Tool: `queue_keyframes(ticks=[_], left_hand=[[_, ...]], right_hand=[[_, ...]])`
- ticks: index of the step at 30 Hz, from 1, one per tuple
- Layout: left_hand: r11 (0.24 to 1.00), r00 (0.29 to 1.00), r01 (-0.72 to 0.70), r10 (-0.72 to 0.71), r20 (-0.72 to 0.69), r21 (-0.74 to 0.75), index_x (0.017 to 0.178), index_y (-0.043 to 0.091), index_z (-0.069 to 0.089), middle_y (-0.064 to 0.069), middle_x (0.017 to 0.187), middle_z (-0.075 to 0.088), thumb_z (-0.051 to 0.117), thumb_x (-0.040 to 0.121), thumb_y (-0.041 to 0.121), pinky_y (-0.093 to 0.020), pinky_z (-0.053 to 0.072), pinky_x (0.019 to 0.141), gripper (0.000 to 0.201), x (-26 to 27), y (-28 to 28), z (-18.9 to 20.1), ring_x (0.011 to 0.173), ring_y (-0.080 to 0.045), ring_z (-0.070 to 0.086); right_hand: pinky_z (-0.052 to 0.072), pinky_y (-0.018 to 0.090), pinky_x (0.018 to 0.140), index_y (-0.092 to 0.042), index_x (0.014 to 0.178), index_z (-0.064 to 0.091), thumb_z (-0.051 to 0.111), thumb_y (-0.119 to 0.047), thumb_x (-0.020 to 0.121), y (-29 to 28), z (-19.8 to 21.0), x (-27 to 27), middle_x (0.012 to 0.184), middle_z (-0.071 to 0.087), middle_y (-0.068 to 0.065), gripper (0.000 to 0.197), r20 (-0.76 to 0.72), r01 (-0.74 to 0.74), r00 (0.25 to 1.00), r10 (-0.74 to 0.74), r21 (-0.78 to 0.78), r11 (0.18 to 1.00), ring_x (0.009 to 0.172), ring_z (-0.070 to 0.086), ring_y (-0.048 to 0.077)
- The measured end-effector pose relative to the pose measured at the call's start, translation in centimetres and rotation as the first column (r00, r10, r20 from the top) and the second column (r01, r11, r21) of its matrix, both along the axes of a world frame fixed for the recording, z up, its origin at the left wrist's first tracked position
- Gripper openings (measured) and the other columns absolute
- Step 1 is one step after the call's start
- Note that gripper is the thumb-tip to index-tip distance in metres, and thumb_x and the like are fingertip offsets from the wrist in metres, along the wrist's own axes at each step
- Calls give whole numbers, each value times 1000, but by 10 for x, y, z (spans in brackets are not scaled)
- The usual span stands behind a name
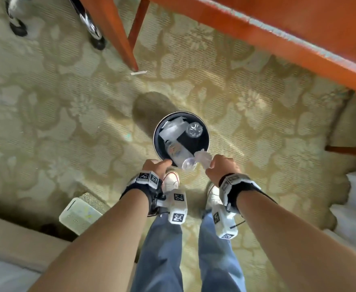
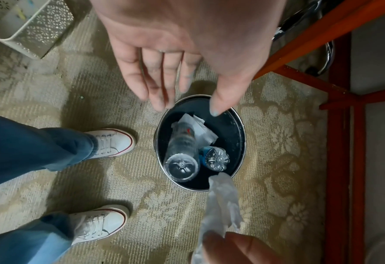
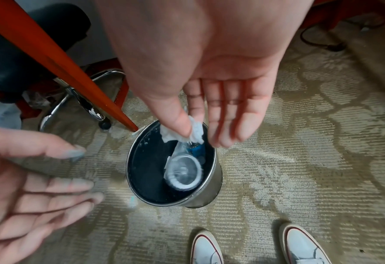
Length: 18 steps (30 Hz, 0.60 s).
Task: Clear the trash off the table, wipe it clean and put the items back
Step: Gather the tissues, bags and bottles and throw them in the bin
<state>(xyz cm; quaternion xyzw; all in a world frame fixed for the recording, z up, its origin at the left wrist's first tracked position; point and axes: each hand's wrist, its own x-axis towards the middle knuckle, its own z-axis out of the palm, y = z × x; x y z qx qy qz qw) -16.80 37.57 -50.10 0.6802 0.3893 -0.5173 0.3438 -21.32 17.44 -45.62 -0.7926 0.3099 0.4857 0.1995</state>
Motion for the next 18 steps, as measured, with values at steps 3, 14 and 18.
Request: queue_keyframes(ticks=[3,14,18], left_hand=[[998,998,-62,61,-13,-23,78,12,62,-6,83,68,73,67,41,-39,52,91,33,14,-6,12,85,-27,67],[978,981,-195,192,-40,-78,78,16,46,-2,68,43,56,94,12,-21,30,41,19,39,-12,26,55,-15,41],[981,983,-182,180,-39,-66,78,10,53,-3,71,49,57,95,13,-28,33,53,18,41,-17,39,59,-16,45]], right_hand=[[59,39,75,-16,117,56,50,-20,83,0,-1,11,105,62,11,35,1,13,1000,-13,-7,1000,88,65,28],[44,30,71,-22,122,60,53,-34,90,12,1,37,112,65,8,35,146,90,984,-106,113,989,89,55,23],[45,31,73,-21,124,59,48,-34,93,8,16,34,114,63,10,35,145,97,983,-113,114,989,93,59,26]])
